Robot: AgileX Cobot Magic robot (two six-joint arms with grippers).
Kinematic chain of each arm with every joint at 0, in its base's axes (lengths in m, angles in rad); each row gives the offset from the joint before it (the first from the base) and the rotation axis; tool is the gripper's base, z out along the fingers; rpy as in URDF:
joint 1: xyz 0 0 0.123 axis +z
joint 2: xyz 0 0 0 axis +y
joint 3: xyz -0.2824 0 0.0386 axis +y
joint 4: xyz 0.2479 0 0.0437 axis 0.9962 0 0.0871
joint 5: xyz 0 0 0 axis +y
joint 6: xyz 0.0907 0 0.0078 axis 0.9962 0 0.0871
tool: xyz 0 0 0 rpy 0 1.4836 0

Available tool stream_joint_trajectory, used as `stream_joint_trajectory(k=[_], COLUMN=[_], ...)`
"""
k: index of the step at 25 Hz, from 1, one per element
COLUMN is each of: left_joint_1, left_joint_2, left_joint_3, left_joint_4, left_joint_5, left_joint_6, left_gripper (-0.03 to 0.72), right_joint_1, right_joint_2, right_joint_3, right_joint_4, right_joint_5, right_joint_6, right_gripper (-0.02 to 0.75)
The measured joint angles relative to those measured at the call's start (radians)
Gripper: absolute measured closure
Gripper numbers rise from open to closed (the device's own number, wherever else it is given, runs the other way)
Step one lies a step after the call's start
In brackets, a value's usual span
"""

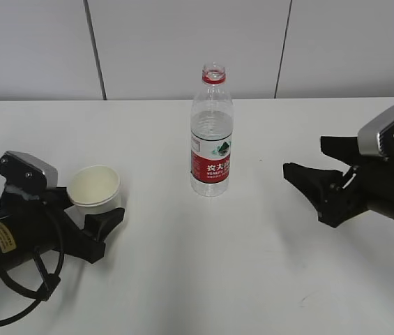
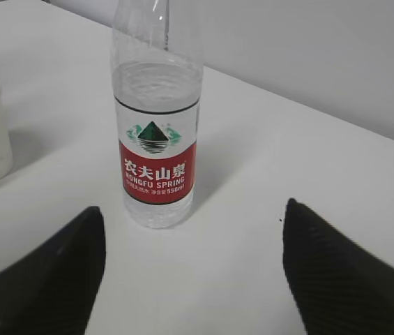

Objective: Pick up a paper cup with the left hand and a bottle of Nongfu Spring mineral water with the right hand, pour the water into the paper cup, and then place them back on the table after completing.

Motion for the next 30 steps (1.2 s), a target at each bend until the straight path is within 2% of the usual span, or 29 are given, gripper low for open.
stream_joint_trajectory(k=[9,12,18,24,30], left_joint_1=[0.000,0.000,0.000,0.000,0.000], left_joint_2=[0.000,0.000,0.000,0.000,0.000], left_joint_3=[0.000,0.000,0.000,0.000,0.000], left_joint_4=[0.000,0.000,0.001,0.001,0.001], left_joint_5=[0.007,0.006,0.006,0.006,0.006], left_joint_6=[-0.011,-0.011,-0.014,-0.014,-0.014], left_gripper=[0.231,0.233,0.236,0.237,0.237], right_joint_1=[0.000,0.011,0.085,0.089,0.089], right_joint_2=[0.124,0.199,0.359,0.480,0.546], right_joint_3=[-0.115,-0.156,-0.291,-0.398,-0.478], right_joint_4=[-0.163,-0.168,-0.176,-0.073,-0.093], right_joint_5=[-0.023,-0.048,-0.056,-0.056,-0.056], right_joint_6=[0.134,0.144,0.149,0.150,0.154], right_gripper=[0.152,0.152,0.152,0.152,0.152])
